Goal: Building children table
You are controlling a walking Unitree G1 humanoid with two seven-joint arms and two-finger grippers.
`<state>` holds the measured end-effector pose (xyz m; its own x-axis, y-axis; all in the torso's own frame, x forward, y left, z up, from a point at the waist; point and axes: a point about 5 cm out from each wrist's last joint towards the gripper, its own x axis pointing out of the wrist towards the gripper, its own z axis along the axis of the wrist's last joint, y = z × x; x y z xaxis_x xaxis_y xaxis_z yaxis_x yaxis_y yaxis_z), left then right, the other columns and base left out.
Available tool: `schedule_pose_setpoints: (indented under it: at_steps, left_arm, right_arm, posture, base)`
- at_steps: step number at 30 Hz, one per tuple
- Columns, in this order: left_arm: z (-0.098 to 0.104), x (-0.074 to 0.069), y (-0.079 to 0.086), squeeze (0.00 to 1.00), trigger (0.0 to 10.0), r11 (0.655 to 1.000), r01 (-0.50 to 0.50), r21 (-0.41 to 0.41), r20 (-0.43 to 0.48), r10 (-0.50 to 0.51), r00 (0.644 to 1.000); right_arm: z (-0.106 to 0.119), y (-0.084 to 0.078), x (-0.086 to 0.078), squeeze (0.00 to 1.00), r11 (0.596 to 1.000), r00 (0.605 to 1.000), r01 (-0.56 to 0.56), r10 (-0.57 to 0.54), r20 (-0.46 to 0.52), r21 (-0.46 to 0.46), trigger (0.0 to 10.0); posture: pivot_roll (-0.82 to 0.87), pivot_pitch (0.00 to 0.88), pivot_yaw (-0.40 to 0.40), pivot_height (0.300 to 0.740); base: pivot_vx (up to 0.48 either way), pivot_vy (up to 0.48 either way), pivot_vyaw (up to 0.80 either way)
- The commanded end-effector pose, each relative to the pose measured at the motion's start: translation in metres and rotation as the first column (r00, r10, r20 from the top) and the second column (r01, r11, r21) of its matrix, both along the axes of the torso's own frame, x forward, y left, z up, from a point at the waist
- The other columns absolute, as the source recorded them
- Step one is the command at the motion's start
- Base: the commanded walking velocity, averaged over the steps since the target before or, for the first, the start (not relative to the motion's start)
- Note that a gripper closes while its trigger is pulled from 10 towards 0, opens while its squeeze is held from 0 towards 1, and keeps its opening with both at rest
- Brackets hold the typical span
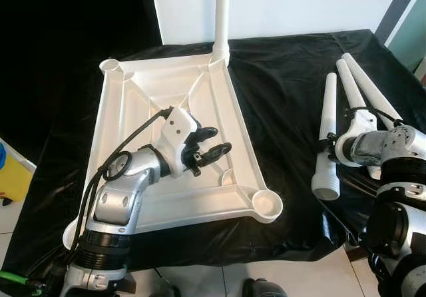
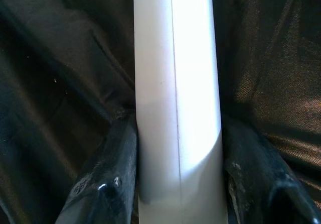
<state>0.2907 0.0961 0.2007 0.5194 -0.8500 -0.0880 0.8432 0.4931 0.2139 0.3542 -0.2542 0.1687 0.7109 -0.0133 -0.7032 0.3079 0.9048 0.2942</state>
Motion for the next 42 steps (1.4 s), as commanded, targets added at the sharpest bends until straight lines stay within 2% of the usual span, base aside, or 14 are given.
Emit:
schedule_pose_setpoints:
  at_steps: [1, 2, 6, 8, 10, 12, 24, 25, 29, 30, 36, 37, 41, 42]
  left_arm:
    - [0.0, 0.007, 0.005, 0.0, 10.0, 0.986, -0.165, -0.022, 0.013, 0.165, 0.986]
    - [0.0, 0.008, 0.005, 0.0, 10.0, 0.985, -0.169, -0.024, 0.013, 0.169, 0.986]
    - [0.001, 0.009, 0.004, 0.0, 10.0, 0.985, -0.172, -0.028, 0.01, 0.173, 0.985]
    - [0.002, 0.012, 0.003, 0.0, 10.0, 0.983, -0.181, -0.035, 0.004, 0.181, 0.983]
    - [0.002, 0.012, 0.003, 0.0, 10.0, 0.983, -0.181, -0.035, 0.004, 0.181, 0.983]
    - [0.002, 0.013, 0.003, 0.0, 10.0, 0.982, -0.187, -0.036, 0.004, 0.187, 0.982]
    - [0.011, 0.022, 0.006, 0.0, 10.0, 0.969, -0.235, -0.076, 0.044, 0.239, 0.97]
    - [0.012, 0.03, 0.008, 0.22, 10.0, 0.959, -0.265, -0.105, 0.005, 0.267, 0.964]
    - [0.013, 0.035, 0.01, 0.22, 10.0, 0.951, -0.284, -0.123, -0.027, 0.283, 0.959]
    - [0.015, 0.043, 0.011, 1.0, 10.0, 0.941, -0.302, -0.155, -0.074, 0.294, 0.953]
    - [0.019, 0.06, 0.014, 1.0, 10.0, 0.912, -0.371, -0.175, -0.114, 0.356, 0.928]
    - [0.021, 0.067, 0.016, 0.0, 10.0, 0.898, -0.411, -0.157, -0.109, 0.398, 0.911]
    - [0.031, 0.085, 0.018, 0.0, 10.0, 0.865, -0.485, -0.13, -0.1, 0.475, 0.874]
    - [0.031, 0.085, 0.018, 0.0, 10.0, 0.865, -0.485, -0.13, -0.1, 0.475, 0.874]
  right_arm:
    - [-0.014, 0.016, 0.0, 0.0, 0.996, 0.997, -0.06, 0.064, -0.049, 0.064, 0.0]
    - [-0.005, 0.017, 0.004, 0.0, 0.994, 0.996, -0.085, 0.085, 0.009, 0.065, 10.0]
    - [0.006, 0.018, 0.01, 0.0, 0.992, 0.989, -0.122, 0.118, 0.088, 0.042, 10.0]
    - [0.024, 0.02, 0.017, 0.0, 0.981, 0.954, -0.192, 0.193, 0.231, -0.025, 10.0]
    - [0.024, 0.02, 0.017, 0.0, 0.981, 0.954, -0.192, 0.193, 0.231, -0.025, 10.0]
    - [0.035, 0.021, 0.02, 0.0, 0.971, 0.912, -0.219, 0.238, 0.335, -0.094, 10.0]
    - [0.058, 0.016, 0.019, 0.0, 0.966, 0.778, -0.121, 0.234, 0.584, -0.227, 10.0]
    - [0.059, 0.019, 0.015, 0.0, 0.962, 0.742, -0.102, 0.244, 0.624, -0.255, 10.0]
    - [0.058, 0.021, 0.013, 0.0, 0.957, 0.719, -0.095, 0.256, 0.646, -0.273, 10.0]
    - [0.056, 0.03, 0.008, 0.0, 0.958, 0.671, -0.128, 0.275, 0.688, -0.258, 10.0]
    - [0.052, 0.05, -0.004, 0.0, 0.953, 0.58, -0.197, 0.302, 0.757, -0.228, 10.0]
    - [0.052, 0.056, -0.008, 0.0, 0.949, 0.55, -0.222, 0.311, 0.775, -0.223, 10.0]
    - [0.058, 0.068, -0.016, 0.0, 0.932, 0.454, -0.25, 0.352, 0.819, -0.262, 10.0]
    - [0.058, 0.068, -0.016, 0.0, 0.932, 0.454, -0.25, 0.352, 0.819, -0.262, 10.0]
  posture:
    - [-0.07, 0.132, 0.034, 0.74]
    - [-0.07, 0.133, 0.033, 0.74]
    - [-0.07, 0.132, 0.033, 0.74]
    - [-0.07, 0.131, 0.034, 0.74]
    - [-0.07, 0.131, 0.034, 0.74]
    - [-0.07, 0.13, 0.035, 0.74]
    - [-0.07, 0.13, 0.031, 0.74]
    - [-0.07, 0.128, 0.033, 0.74]
    - [-0.07, 0.128, 0.033, 0.74]
    - [-0.07, 0.125, 0.038, 0.74]
    - [-0.08, 0.121, 0.049, 0.74]
    - [-0.08, 0.119, 0.053, 0.74]
    - [-0.08, 0.115, 0.066, 0.74]
    - [-0.08, 0.115, 0.066, 0.74]
  base:
    - [0.0, 0.0, 0.0]
    - [0.0, 0.0, 0.0]
    - [0.0, 0.0, 0.0]
    - [0.0, 0.0, 0.0]
    - [0.0, 0.0, 0.0]
    - [0.0, 0.0, 0.0]
    - [0.0, 0.0, 0.0]
    - [0.0, 0.0, 0.0]
    - [0.0, 0.0, 0.0]
    - [0.0, 0.0, 0.0]
    - [0.0, 0.0, 0.0]
    - [0.0, 0.0, 0.0]
    - [0.0, 0.0, 0.0]
    - [0.0, 0.0, 0.0]
